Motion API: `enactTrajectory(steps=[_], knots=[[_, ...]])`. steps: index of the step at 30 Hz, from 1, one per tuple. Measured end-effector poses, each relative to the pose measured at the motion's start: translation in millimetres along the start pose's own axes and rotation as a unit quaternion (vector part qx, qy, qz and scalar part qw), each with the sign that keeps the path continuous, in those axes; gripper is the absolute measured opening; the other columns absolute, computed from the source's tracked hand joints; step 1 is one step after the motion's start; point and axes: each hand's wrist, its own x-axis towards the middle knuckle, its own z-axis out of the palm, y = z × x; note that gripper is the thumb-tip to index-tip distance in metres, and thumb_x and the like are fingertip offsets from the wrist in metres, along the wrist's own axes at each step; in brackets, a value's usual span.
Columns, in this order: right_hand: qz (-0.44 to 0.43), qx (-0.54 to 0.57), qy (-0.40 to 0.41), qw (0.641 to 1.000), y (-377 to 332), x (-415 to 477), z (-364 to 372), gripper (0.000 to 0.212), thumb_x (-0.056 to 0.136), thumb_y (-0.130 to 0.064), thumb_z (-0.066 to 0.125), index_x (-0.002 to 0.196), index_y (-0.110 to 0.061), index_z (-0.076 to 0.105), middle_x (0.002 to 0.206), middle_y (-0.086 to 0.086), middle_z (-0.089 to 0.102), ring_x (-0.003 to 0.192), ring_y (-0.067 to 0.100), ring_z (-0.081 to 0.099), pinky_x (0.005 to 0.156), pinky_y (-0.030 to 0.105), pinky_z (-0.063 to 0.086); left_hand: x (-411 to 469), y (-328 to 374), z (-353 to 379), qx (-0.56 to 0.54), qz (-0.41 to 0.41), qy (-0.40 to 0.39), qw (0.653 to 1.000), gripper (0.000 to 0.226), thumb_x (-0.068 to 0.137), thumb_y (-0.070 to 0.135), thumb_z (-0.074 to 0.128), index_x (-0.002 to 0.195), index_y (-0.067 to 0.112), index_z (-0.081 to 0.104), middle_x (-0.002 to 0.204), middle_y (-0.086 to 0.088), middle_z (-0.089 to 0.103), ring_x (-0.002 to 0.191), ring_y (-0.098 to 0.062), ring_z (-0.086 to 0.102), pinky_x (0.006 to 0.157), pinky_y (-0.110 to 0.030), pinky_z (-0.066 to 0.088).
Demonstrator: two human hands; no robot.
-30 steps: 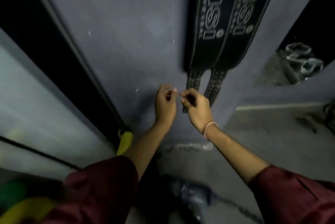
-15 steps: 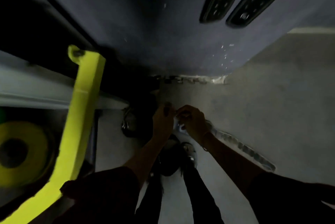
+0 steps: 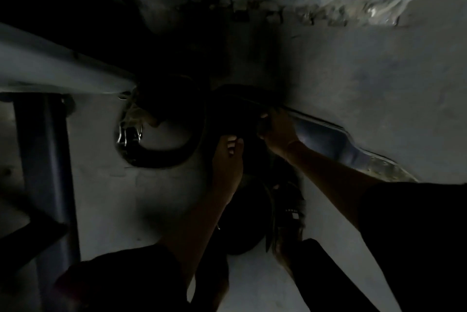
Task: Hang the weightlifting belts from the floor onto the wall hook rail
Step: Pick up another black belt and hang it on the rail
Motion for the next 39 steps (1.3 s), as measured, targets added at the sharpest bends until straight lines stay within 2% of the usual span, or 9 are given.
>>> enactTrajectory(steps=[3, 8, 12, 15, 22, 29, 33, 36, 39], knots=[[-0.011, -0.051, 0.010, 0.999, 10.8, 36.4, 9.3, 0.076, 0.084, -0.023, 0.074, 0.147, -0.007, 0.035, 0.155, 0.015, 0.031, 0.144, 0.032, 0.030, 0.114, 0.047, 0.034, 22.2, -19.4, 11.5, -0.007, -0.004, -0.013, 1.000, 0.031, 0.100, 0.019, 0.053, 0.128, 0.005, 0.054, 0.118, -0.004, 0.059, 0.109, -0.014, 0.056, 0.092, -0.027, 0.045], [0.005, -0.123, 0.001, 0.992, 20.8, 65.1, 25.2, 0.095, 0.081, -0.057, 0.069, 0.152, -0.013, 0.024, 0.158, 0.012, 0.026, 0.147, 0.032, 0.023, 0.115, 0.063, 0.021, 37.8, -38.2, 15.3, -0.022, -0.046, -0.014, 0.999, 0.038, 0.101, 0.019, 0.051, 0.136, 0.005, 0.048, 0.130, -0.008, 0.057, 0.120, -0.017, 0.054, 0.098, -0.028, 0.045], [-0.030, -0.174, 0.043, 0.983, 8.5, 62.1, 13.5, 0.076, 0.082, -0.063, 0.062, 0.135, -0.012, 0.049, 0.136, 0.016, 0.056, 0.125, 0.037, 0.052, 0.104, 0.049, 0.042, 32.8, -31.2, 11.2, -0.027, -0.075, -0.021, 0.997, 0.043, 0.102, 0.019, 0.049, 0.143, 0.007, 0.042, 0.128, -0.001, 0.053, 0.121, -0.014, 0.051, 0.080, -0.010, 0.047], [-0.053, -0.135, 0.012, 0.989, -2.4, 28.6, 8.8, 0.055, 0.087, -0.053, 0.062, 0.125, -0.013, 0.058, 0.123, 0.016, 0.065, 0.115, 0.038, 0.060, 0.093, 0.042, 0.049, 23.7, -16.7, 5.5, -0.016, -0.089, -0.012, 0.996, 0.044, 0.103, 0.023, 0.047, 0.144, 0.008, 0.042, 0.132, 0.001, 0.052, 0.124, -0.013, 0.050, 0.091, -0.020, 0.042], [-0.077, -0.122, 0.033, 0.989, -11.9, -67.4, -27.2, 0.041, 0.092, -0.049, 0.056, 0.118, -0.020, 0.066, 0.106, 0.012, 0.072, 0.099, 0.034, 0.066, 0.077, 0.035, 0.047, -9.8, 17.1, -5.1, 0.033, -0.068, 0.044, 0.996, 0.054, 0.096, 0.041, 0.052, 0.134, 0.002, 0.052, 0.134, -0.016, 0.058, 0.125, -0.032, 0.055, 0.105, -0.040, 0.044], [-0.056, -0.054, 0.072, 0.994, -33.2, -152.8, -97.2, 0.035, 0.086, -0.047, 0.067, 0.088, -0.012, 0.071, 0.068, 0.002, 0.061, 0.068, 0.018, 0.057, 0.060, 0.025, 0.034, -57.9, 63.8, -14.8, 0.086, -0.219, 0.096, 0.967, 0.071, 0.096, 0.053, 0.050, 0.145, 0.003, 0.038, 0.150, -0.026, 0.033, 0.138, -0.043, 0.032, 0.113, -0.045, 0.029], [-0.056, -0.045, 0.100, 0.992, -45.6, -196.1, -124.0, 0.035, 0.086, -0.049, 0.066, 0.080, -0.015, 0.069, 0.061, -0.004, 0.055, 0.066, 0.017, 0.056, 0.061, 0.026, 0.036, -92.5, 86.4, -19.4, -0.021, -0.264, 0.088, 0.960, 0.114, 0.065, 0.087, 0.052, 0.146, 0.008, 0.038, 0.149, -0.023, 0.039, 0.133, -0.045, 0.043, 0.109, -0.055, 0.039], [-0.039, -0.024, 0.153, 0.987, -50.9, -226.0, -145.2, 0.034, 0.087, -0.050, 0.063, 0.077, -0.018, 0.068, 0.070, -0.002, 0.065, 0.071, 0.018, 0.062, 0.063, 0.026, 0.036, -125.3, 108.4, -26.4, -0.154, -0.211, 0.020, 0.965, 0.093, 0.069, 0.073, 0.068, 0.137, 0.012, 0.051, 0.135, -0.013, 0.059, 0.118, -0.037, 0.060, 0.101, -0.052, 0.050], [-0.016, 0.036, 0.204, 0.978, -54.5, -265.1, -165.1, 0.034, 0.087, -0.045, 0.064, 0.061, -0.027, 0.052, 0.062, -0.007, 0.057, 0.069, 0.018, 0.058, 0.065, 0.025, 0.033, -156.5, 133.6, -34.9, -0.176, -0.123, 0.001, 0.977, 0.111, 0.043, 0.079, 0.077, 0.127, 0.008, 0.061, 0.124, -0.012, 0.068, 0.109, -0.032, 0.067, 0.096, -0.048, 0.055]])
